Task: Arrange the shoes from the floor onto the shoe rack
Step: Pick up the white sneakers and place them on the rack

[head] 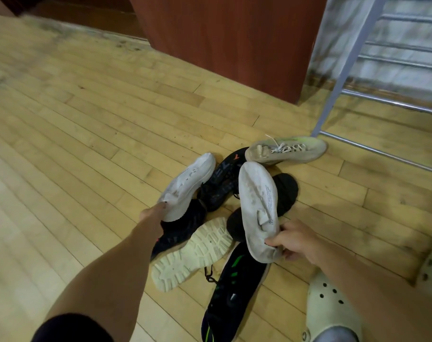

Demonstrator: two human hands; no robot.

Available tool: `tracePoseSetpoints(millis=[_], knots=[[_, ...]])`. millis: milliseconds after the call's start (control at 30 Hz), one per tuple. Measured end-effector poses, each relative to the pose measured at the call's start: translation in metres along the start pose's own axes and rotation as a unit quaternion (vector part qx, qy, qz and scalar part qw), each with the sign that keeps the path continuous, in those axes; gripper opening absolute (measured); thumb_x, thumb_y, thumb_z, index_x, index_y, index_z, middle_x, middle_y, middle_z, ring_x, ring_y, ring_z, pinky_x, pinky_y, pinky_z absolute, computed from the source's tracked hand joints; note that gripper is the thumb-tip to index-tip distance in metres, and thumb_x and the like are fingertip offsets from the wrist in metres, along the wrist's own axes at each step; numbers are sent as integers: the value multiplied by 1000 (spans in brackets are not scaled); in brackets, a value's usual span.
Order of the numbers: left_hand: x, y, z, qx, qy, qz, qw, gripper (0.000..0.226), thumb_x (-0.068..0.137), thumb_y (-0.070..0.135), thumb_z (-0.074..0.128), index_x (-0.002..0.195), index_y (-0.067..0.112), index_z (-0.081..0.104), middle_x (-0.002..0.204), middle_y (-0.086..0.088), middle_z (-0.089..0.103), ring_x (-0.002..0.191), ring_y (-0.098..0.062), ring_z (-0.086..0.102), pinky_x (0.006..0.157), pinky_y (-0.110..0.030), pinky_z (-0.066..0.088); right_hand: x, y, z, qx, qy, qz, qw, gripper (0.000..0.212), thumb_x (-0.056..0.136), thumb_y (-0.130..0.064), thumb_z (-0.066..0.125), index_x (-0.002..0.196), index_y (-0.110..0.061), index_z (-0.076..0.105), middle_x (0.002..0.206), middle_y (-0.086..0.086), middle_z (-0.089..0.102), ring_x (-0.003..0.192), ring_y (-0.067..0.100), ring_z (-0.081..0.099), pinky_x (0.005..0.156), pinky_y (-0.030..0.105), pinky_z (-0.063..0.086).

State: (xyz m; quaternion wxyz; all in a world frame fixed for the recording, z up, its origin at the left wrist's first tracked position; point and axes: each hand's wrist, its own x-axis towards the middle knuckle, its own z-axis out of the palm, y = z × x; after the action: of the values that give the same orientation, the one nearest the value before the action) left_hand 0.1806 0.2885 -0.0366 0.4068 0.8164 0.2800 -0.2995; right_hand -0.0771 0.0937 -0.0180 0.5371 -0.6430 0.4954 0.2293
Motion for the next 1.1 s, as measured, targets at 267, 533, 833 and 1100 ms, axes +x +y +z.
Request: tracePoseSetpoints(millis=[267, 533, 833, 1100], knots=[[-38, -7, 7, -129, -180, -77, 972, 28, 84, 8, 68, 109, 4, 57, 80, -9, 57, 69, -18, 58, 59, -29, 56, -39, -11, -11, -58, 16, -12, 998, 40, 75, -19, 78, 112, -8, 66, 110, 10, 69, 93, 26, 69, 79, 37, 61], [-112, -8, 5, -178, -267, -69, 945, 10, 86, 1, 65, 92, 2, 56, 100, -10, 54, 74, -18, 55, 70, -29, 57, -97, -17, -41, -14, 21, 1, 1000, 51, 77, -4, 77, 124, 0, 58, 120, 19, 64, 106, 33, 66, 85, 44, 58], [-172, -28, -14, -16, -331, 167, 929, 31, 74, 0, 75, 104, 2, 68, 101, -13, 73, 94, -28, 69, 78, -34, 56, -151, -12, -92, 5, 29, -10, 1000, 45, 86, -7, 69, 128, -1, 54, 96, 13, 59, 97, 25, 60, 78, 40, 58], [-221, -18, 64, 89, -398, 220, 886, 27, 74, 4, 76, 100, 2, 73, 102, -15, 75, 96, -29, 71, 79, -35, 58, -168, 28, -149, 40, 97, 24, 994, 48, 87, -7, 68, 132, 2, 51, 118, 18, 55, 102, 27, 55, 87, 49, 56]])
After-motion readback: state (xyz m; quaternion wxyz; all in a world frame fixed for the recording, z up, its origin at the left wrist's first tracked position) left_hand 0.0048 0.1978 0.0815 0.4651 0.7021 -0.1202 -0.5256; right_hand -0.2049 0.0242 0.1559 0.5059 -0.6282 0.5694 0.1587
